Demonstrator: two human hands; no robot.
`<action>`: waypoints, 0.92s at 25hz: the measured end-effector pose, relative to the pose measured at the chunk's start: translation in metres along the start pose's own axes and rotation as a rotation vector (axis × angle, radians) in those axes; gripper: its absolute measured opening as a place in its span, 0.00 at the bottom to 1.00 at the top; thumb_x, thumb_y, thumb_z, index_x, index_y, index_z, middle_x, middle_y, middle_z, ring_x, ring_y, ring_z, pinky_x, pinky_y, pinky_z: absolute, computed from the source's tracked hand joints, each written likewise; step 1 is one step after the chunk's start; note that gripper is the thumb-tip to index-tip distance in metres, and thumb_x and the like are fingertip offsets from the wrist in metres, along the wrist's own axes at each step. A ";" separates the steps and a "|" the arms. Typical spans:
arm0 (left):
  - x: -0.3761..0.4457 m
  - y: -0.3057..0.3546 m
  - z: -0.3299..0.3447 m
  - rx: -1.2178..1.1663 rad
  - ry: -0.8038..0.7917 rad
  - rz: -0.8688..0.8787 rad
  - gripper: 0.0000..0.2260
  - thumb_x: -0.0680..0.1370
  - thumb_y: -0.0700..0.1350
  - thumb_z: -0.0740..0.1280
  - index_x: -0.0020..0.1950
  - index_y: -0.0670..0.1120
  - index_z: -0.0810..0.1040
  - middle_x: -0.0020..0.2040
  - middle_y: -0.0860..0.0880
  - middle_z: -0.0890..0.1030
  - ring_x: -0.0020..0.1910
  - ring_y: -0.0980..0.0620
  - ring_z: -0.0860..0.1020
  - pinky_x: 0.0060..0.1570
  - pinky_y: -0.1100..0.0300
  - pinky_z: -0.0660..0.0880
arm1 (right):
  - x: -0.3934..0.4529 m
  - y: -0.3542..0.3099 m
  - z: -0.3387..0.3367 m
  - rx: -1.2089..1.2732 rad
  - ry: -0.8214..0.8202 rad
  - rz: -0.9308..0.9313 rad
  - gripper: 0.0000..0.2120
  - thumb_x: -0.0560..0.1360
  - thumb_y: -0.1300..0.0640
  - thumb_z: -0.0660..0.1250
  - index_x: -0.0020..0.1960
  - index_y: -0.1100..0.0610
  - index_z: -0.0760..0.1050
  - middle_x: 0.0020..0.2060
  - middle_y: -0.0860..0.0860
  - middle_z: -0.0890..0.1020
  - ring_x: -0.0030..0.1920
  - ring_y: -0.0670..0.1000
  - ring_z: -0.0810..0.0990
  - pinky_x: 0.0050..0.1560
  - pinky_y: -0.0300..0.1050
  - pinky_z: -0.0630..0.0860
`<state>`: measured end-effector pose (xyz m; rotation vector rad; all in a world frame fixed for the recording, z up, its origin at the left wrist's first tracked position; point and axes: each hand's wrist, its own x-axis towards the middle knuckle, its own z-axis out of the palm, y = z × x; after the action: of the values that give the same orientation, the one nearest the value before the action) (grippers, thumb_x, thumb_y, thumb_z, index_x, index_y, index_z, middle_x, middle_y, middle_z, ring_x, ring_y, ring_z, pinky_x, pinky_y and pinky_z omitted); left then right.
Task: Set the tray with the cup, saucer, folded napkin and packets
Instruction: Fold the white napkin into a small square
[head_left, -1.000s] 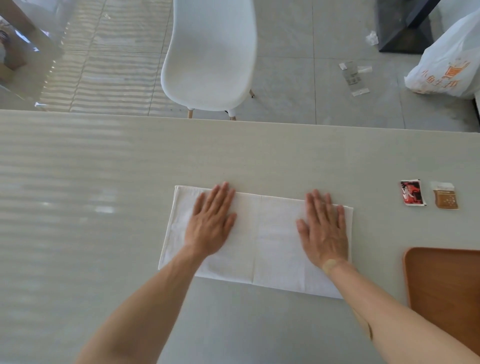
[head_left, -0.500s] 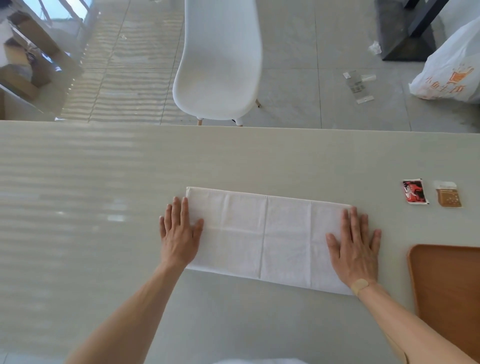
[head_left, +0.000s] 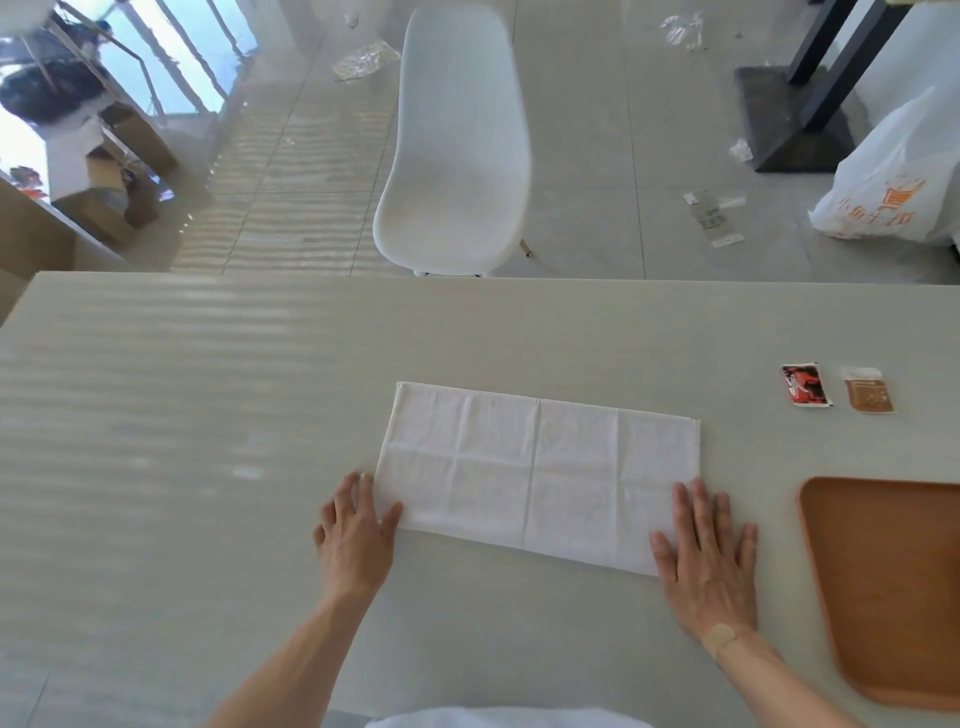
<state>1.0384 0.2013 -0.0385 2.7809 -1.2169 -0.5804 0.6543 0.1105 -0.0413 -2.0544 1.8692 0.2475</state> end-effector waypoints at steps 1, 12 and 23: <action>0.002 0.007 -0.005 -0.074 -0.009 -0.035 0.25 0.78 0.53 0.65 0.73 0.46 0.65 0.74 0.44 0.63 0.68 0.39 0.65 0.64 0.45 0.66 | -0.001 0.000 0.001 -0.011 -0.006 0.002 0.44 0.70 0.33 0.22 0.78 0.52 0.47 0.79 0.52 0.50 0.79 0.58 0.48 0.75 0.66 0.46; 0.053 0.026 -0.035 -0.530 -0.306 -0.310 0.10 0.74 0.48 0.71 0.43 0.41 0.78 0.36 0.46 0.77 0.30 0.50 0.72 0.28 0.60 0.64 | -0.007 0.011 0.008 -0.035 -0.086 -0.039 0.44 0.63 0.32 0.15 0.75 0.50 0.29 0.76 0.48 0.32 0.76 0.53 0.32 0.75 0.62 0.36; 0.020 0.029 -0.084 -0.654 -0.121 0.093 0.11 0.74 0.43 0.67 0.33 0.45 0.71 0.36 0.49 0.71 0.32 0.52 0.69 0.32 0.59 0.65 | -0.017 -0.015 0.024 -0.042 -0.030 -0.069 0.38 0.73 0.35 0.23 0.78 0.52 0.39 0.78 0.50 0.42 0.77 0.58 0.40 0.74 0.66 0.38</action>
<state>1.0606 0.1584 0.0386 2.1576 -0.9401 -0.9454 0.6701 0.1367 -0.0553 -2.1262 1.7867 0.3011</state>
